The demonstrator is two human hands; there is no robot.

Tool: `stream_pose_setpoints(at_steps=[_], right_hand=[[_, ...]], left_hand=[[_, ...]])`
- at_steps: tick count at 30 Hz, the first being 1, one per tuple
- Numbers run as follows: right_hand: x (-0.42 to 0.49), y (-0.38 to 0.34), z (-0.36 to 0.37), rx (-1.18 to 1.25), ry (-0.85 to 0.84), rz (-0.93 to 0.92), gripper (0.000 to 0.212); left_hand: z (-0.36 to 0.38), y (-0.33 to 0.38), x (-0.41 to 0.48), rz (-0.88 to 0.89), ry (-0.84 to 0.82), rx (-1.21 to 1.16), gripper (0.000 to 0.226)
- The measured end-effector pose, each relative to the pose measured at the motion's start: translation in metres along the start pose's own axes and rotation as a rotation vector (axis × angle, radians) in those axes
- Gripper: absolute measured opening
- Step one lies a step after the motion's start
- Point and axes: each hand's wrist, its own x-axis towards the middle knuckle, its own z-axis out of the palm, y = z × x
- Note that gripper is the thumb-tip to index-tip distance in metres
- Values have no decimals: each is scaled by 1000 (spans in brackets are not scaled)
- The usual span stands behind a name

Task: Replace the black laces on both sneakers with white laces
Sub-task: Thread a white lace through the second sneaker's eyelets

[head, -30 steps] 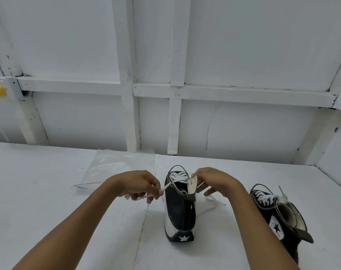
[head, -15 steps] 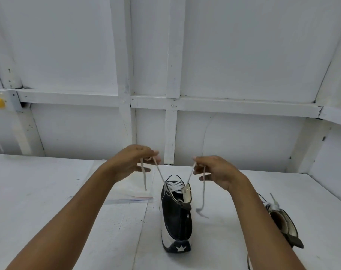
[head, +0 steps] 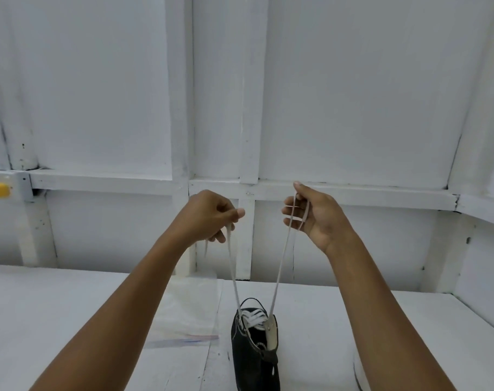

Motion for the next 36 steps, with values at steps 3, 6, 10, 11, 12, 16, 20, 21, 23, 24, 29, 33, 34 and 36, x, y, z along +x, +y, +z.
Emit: stream_pose_setpoints(at_steps=[3,6,10,11,12,16,20,21,23,24,29,33,34,36], right_hand=[[4,2,1,2,4,-20,26],[7,0,3,31,16,-28,27],[10,-5,6,133,32,-42,25],[11,-5,6,156,45,-50,24],[13,-5,4,164,62,-58,23],[15,3,-6,-98,137,-73,28],[8,26,-23,-550,78,45,7],[7,34,-27,-641,44,89,5],[5,49,-35,-794,-16,178,5],[2,60,-40,-865,-41,231,5],[-10,94,-50,-1052,-166,417,16],[-22,107,-46,-1024,-199,452,38],[-25,108,-45,-1001,-222,483,42],[-31,111,-44,-947,-293,558,45]], left_hand=[[-8,6,7,45,128,45,51],[-13,12,11,42,175,-247,44],[-14,19,17,-26,137,-846,26],[-14,19,19,-38,134,-892,27],[-14,19,21,-44,123,-902,30],[-13,13,26,-18,29,-786,21],[-9,1,26,-44,-100,-411,9],[-7,-2,26,-68,-167,-300,9],[1,-8,23,-110,-311,-99,10],[9,-14,20,-136,-374,-41,11],[47,-38,9,-237,-506,-11,13],[68,-55,3,-260,-592,62,16],[72,-58,2,-251,-607,83,13],[78,-63,-2,-234,-646,113,10]])
